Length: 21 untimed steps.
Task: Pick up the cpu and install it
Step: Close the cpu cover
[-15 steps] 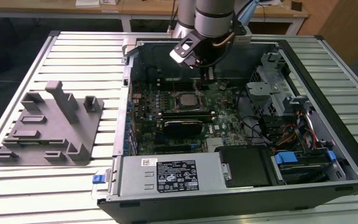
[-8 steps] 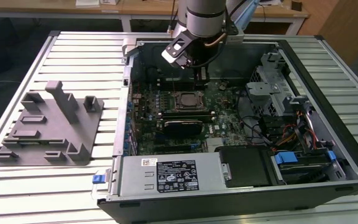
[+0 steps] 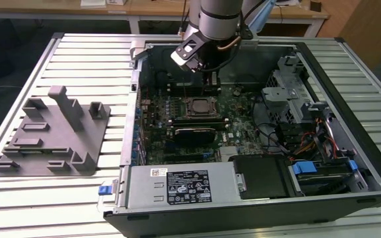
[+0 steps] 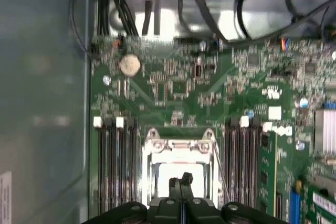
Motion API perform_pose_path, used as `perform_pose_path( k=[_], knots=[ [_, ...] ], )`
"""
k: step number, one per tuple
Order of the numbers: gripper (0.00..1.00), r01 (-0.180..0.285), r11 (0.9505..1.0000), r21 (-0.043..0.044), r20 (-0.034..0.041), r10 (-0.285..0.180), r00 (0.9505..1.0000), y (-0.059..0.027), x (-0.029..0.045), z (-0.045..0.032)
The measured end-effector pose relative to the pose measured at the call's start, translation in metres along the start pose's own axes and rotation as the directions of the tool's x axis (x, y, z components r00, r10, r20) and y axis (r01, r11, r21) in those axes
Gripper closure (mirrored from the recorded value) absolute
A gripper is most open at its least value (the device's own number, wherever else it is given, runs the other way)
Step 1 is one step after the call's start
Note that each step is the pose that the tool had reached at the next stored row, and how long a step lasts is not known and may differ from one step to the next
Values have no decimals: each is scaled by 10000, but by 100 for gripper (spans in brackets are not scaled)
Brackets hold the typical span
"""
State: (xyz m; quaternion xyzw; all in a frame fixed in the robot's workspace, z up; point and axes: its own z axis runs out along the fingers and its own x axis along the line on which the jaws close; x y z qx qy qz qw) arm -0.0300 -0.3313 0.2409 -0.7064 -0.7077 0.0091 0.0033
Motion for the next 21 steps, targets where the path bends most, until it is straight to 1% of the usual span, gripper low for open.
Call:
perform_pose_path(
  k=[5,12,18,21],
  knots=[
    [89,1,10000,20,0,-1,10000,0,0,0],
    [89,1,10000,8,-1,-1,10000,-1,-1,59],
    [89,1,10000,7,-1,-1,10000,-2,-1,66],
    [89,1,10000,7,-8,-1,10000,-5,-2,83]
  ],
)
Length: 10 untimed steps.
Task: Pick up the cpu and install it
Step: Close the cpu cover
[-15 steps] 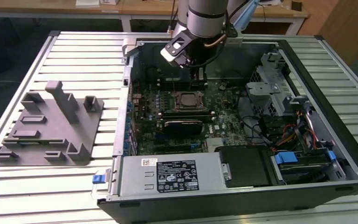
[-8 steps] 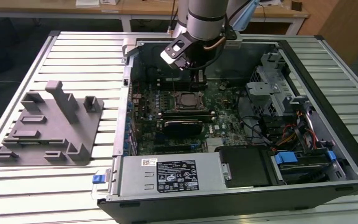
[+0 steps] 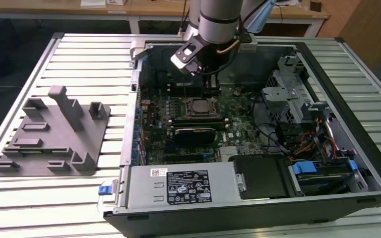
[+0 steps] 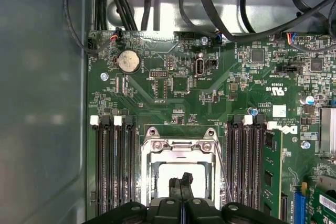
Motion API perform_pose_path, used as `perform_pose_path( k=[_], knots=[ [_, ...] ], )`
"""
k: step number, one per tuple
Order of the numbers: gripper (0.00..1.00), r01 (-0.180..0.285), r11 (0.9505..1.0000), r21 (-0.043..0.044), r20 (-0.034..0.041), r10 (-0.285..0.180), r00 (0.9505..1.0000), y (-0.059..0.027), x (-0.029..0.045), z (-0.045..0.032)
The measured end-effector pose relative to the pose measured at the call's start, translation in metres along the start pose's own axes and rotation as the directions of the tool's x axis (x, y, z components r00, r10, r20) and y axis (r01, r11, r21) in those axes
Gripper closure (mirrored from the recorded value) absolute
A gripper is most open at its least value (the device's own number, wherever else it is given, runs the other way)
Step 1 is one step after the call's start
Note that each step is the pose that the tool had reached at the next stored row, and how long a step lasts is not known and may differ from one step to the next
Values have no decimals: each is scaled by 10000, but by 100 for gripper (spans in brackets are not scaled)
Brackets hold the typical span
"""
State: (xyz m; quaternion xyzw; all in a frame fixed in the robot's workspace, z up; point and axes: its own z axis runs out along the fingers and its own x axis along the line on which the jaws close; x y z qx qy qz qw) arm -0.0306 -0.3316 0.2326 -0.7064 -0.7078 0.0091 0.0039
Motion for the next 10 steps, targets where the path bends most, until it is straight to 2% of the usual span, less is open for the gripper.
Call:
perform_pose_path(
  k=[5,7,10],
  knots=[
    [89,-1,10000,0,-15,1,10000,-13,-1,33],
    [89,26,10000,0,-45,-26,10000,-18,-1,43],
    [89,314,9995,0,-43,-314,9995,-21,-1,46]
  ],
)
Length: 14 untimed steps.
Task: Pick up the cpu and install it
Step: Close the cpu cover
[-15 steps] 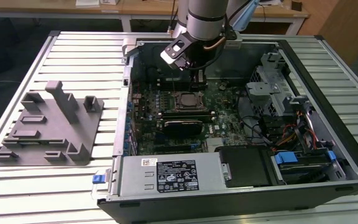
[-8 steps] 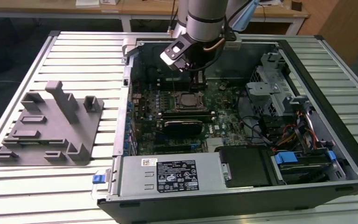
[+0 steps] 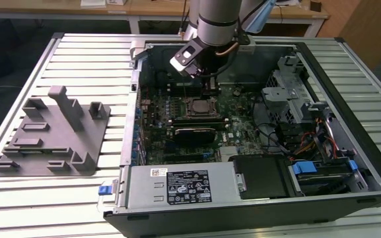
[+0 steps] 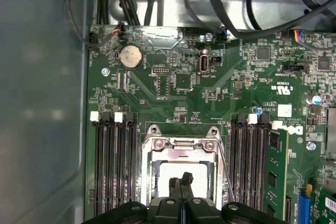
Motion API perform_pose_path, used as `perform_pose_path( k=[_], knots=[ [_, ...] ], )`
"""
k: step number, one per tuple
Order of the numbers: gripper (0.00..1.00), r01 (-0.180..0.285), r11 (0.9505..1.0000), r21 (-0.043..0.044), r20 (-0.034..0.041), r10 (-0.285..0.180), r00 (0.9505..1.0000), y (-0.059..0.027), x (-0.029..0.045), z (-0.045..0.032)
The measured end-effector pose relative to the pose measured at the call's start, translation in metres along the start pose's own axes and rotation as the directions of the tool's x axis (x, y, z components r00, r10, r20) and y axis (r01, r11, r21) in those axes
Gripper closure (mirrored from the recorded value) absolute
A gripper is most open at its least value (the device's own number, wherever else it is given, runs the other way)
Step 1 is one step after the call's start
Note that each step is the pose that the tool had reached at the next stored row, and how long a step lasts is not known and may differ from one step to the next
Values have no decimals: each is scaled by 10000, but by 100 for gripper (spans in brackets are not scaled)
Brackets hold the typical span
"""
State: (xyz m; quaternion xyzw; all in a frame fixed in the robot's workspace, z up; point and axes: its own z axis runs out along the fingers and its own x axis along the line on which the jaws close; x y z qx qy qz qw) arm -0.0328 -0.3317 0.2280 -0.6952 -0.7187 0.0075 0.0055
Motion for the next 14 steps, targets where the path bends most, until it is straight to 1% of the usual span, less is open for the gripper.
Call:
perform_pose_path(
  k=[3,5,8,14],
  knots=[
    [89,445,9990,-2,7,-445,9990,0,0,3],
    [89,800,9968,-3,13,-800,9968,0,0,4],
    [89,1234,9924,-4,21,-1233,9924,-3,0,4],
    [89,1944,9809,-4,34,-1944,9809,-3,0,5]
  ],
)
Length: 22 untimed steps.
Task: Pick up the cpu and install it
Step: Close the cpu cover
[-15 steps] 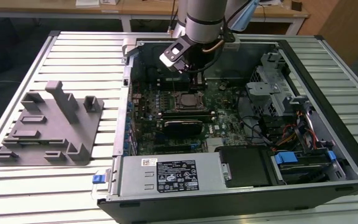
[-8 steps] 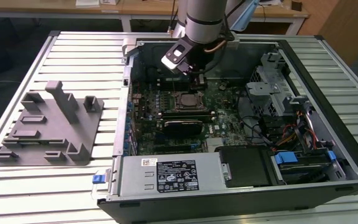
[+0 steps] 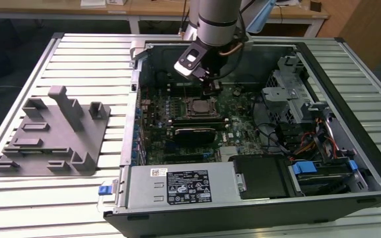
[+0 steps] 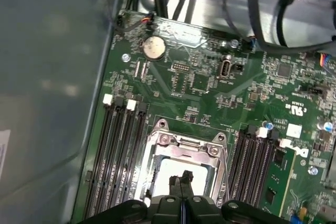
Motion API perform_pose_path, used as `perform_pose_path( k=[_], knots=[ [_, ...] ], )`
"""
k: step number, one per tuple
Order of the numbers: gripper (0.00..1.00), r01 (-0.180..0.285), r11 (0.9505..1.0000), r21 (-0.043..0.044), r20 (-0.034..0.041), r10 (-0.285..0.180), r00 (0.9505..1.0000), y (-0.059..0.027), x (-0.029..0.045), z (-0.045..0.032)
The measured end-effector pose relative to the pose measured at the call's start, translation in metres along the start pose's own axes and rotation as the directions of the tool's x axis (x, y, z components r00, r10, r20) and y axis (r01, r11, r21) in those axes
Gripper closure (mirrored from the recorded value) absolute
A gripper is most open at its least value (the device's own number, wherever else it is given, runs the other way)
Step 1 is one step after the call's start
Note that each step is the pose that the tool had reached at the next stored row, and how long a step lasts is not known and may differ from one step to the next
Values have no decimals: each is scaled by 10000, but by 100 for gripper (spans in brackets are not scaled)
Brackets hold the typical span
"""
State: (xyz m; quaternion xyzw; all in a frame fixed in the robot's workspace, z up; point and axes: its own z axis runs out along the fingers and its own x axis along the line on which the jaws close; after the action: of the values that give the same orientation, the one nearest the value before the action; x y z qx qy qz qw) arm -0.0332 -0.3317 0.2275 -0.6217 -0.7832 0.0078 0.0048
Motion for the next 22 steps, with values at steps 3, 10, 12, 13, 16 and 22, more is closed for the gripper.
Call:
perform_pose_path(
  k=[3,10,12,13,16,22],
  knots=[
    [89,361,9993,0,7,-361,9993,0,0,0],
    [89,1048,9945,-1,20,-1048,9945,0,0,0],
    [89,1299,9915,-1,24,-1299,9915,0,0,0],
    [89,1435,9896,-1,27,-1435,9896,0,0,0],
    [89,1905,9817,-1,36,-1905,9817,0,0,0],
    [89,2861,9582,1,54,-2861,9582,0,0,0]
  ],
)
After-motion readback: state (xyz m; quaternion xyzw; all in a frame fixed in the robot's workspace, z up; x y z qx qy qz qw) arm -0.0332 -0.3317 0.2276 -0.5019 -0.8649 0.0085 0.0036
